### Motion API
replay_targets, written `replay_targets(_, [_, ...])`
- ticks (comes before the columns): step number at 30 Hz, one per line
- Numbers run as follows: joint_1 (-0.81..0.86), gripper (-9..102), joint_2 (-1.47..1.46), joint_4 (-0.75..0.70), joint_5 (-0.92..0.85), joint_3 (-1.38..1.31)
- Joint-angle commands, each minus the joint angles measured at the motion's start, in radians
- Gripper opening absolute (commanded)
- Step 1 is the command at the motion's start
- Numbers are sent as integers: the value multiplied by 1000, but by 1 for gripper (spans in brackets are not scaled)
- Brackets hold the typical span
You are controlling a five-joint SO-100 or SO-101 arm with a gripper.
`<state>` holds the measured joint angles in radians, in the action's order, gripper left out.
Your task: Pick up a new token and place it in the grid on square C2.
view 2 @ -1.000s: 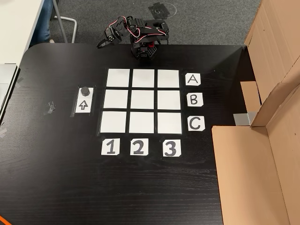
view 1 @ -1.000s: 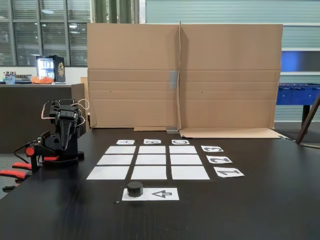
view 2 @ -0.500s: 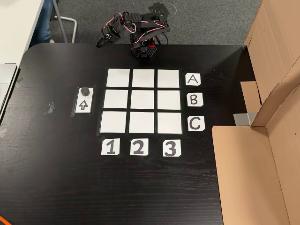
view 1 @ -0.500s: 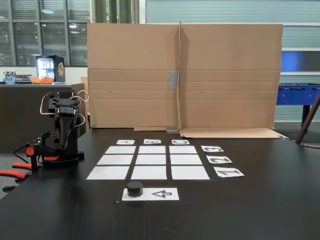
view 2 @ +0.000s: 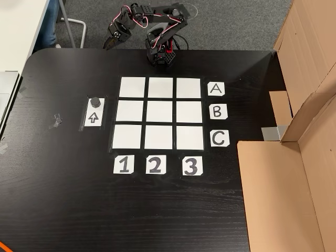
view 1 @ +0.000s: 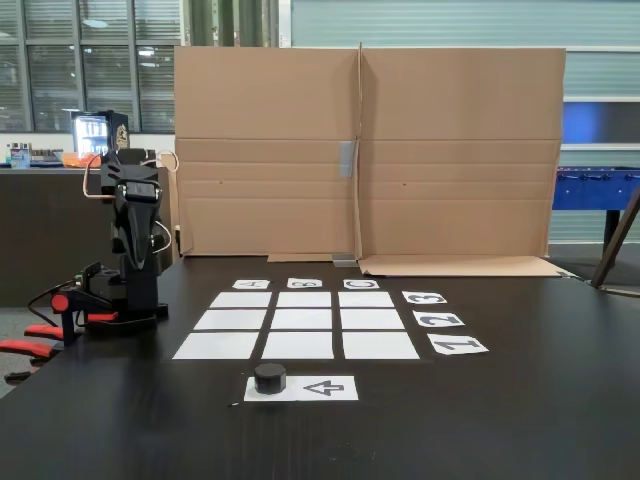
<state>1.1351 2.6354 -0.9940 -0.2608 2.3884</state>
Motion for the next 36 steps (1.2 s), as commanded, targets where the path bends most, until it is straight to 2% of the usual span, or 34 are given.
replay_targets(1, [-15, 8, -54, -38, -9, -103])
replay_targets(20, [-81, 31, -453, -371, -9, -549])
replay_targets(27, [-115, 32, -600, -462, -9, -724])
replay_targets(36, [-127, 33, -755, -468, -5, -804])
